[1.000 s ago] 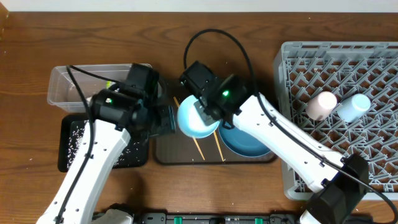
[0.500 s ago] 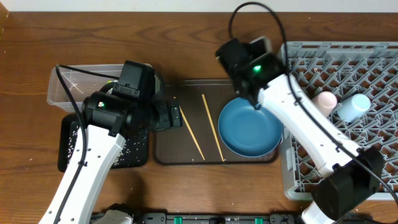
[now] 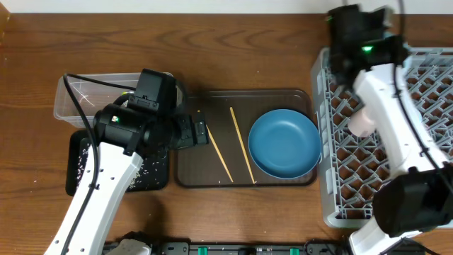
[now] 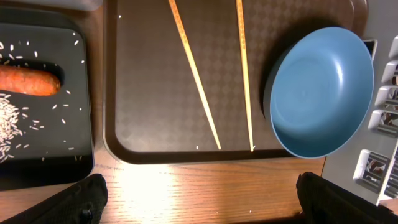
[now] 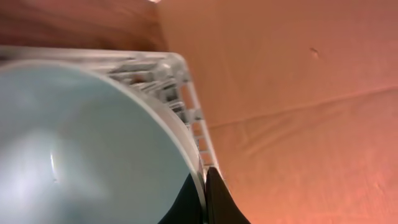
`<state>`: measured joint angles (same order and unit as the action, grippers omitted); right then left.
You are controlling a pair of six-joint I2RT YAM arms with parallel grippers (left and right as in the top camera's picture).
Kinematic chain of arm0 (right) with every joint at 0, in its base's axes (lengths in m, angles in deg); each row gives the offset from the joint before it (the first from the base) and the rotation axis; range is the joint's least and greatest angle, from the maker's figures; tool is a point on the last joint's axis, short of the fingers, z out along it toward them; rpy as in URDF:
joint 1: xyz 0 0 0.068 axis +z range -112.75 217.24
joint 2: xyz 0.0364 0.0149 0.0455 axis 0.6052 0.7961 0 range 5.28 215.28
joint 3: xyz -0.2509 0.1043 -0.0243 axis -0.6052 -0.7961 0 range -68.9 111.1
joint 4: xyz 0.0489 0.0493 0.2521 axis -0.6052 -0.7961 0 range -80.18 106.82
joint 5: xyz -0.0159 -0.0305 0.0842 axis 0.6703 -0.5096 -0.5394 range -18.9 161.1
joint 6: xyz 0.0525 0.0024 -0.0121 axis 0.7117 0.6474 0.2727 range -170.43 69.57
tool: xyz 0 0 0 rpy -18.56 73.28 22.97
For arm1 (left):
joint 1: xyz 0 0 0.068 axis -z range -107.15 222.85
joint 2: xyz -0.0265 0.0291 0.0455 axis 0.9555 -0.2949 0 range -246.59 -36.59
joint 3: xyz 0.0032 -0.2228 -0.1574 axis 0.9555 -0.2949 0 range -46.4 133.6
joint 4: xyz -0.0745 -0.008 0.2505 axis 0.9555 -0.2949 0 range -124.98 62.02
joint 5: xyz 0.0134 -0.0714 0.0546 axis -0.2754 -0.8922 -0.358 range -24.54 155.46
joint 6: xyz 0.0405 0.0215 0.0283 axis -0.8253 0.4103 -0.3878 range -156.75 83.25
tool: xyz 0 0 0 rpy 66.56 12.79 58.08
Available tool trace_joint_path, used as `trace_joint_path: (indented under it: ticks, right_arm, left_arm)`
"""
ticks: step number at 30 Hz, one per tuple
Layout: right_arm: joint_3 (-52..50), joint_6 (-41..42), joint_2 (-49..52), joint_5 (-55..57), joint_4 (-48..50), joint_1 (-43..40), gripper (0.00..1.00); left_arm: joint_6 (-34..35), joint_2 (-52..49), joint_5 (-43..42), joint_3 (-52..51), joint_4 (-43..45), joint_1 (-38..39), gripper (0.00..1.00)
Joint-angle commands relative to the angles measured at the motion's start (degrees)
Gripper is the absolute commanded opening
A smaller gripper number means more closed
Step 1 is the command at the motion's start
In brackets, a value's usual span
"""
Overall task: Sort waste into correct bins and load items into the dishwasher rack
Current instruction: 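Lower the light-blue bowl upright into the back of the dish rack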
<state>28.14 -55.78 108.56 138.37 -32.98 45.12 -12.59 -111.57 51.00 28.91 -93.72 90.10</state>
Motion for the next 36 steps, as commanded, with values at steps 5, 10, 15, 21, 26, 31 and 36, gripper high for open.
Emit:
trace_joint_path:
  ticks: [5,10,15,21,26,31,36]
  right_arm:
    - [0.76,-11.02,-0.83,4.70,10.75,-9.84,0.01]
    - [0.74,-11.82,-0.15,4.79,13.64,-14.19,0.01]
    - [0.72,-15.34,1.77,4.79,13.88,-17.44,0.01]
    - [0.72,-17.79,5.44,4.96,15.78,-18.36,0.01]
    - [0.72,-20.35,10.49,4.98,16.59,-17.94,0.01]
    - [0.72,-21.77,14.80,6.23,17.09,-16.57,0.01]
    - [0.72,-21.75,16.52,6.14,18.82,-14.23,0.01]
  left_arm:
    - [-0.11,0.39,0.15,1.20,-0.17,-0.31,0.99]
    - [-0.11,0.39,0.15,1.20,-0.17,-0.31,0.99]
    - [-0.11,0.39,0.13,1.20,-0.17,-0.31,0.99]
    - [-0.11,0.39,0.13,1.20,-0.17,-0.31,0.99]
    - [-0.11,0.39,0.15,1.20,-0.17,-0.31,0.99]
    - [-0.11,0.39,0.13,1.20,-0.17,-0.31,0.99]
    - [-0.11,0.39,0.15,1.20,-0.17,-0.31,0.99]
